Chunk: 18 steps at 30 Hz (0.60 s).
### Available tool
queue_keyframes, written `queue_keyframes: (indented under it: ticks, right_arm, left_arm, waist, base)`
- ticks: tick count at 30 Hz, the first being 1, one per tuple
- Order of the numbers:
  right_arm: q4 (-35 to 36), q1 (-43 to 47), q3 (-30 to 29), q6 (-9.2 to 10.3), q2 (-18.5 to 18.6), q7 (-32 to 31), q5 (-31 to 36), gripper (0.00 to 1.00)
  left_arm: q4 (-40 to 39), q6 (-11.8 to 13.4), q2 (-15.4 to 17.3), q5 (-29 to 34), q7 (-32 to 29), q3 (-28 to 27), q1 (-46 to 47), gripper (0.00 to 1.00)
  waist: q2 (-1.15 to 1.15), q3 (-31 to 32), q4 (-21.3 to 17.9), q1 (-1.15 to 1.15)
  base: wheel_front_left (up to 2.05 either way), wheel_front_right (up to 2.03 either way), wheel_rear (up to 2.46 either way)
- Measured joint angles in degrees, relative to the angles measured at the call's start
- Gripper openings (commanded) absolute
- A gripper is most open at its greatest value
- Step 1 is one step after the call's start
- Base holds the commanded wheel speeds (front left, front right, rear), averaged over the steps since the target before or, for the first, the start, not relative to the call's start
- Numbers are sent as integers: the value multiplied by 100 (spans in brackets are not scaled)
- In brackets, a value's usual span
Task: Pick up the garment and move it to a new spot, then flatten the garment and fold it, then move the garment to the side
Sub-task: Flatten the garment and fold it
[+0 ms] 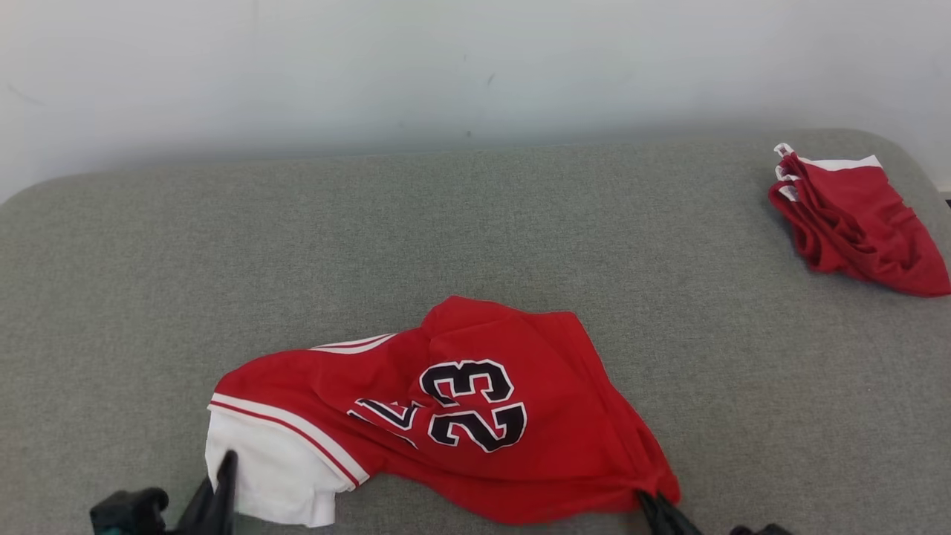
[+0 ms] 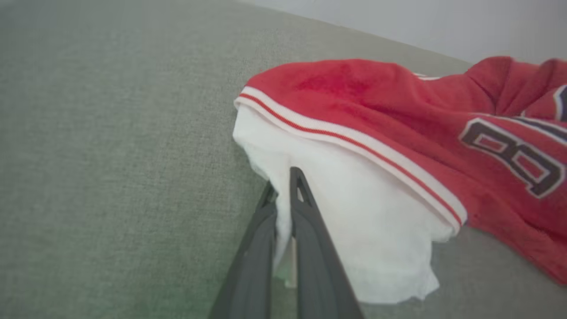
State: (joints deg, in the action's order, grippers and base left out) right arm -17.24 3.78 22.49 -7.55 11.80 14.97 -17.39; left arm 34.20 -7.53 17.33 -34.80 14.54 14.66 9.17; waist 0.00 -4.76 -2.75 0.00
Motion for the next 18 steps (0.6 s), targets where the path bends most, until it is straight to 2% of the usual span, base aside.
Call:
queue_keyframes:
  ticks: [6,9,13,18]
  right_arm:
    - [843,-421,-202,0,194,1,-312,0]
    - [1042,-928,-283,0,312,-102,-558,0]
    - [1094,-1920,-492,0,379,-307,-1023,0]
    - [848,-3709,-721,0,368,-675,-1533,0]
  left_arm:
    - [-1134,0,159,-164,0,-234,322,0]
    - [-1599,0,255,-399,-255,-314,828,0]
    - [-1940,0,414,-485,-794,-316,1903,0]
    - [-1907,0,634,-506,-1481,-267,3860,0]
  waist:
    - [0,-26,29,0]
    - [0,-95,25,0]
    - [0,-284,12,0]
    - [0,-715,-15,1]
  base:
    - [0,0,0]
    - [0,0,0]
    - [0,0,0]
    - [0,0,0]
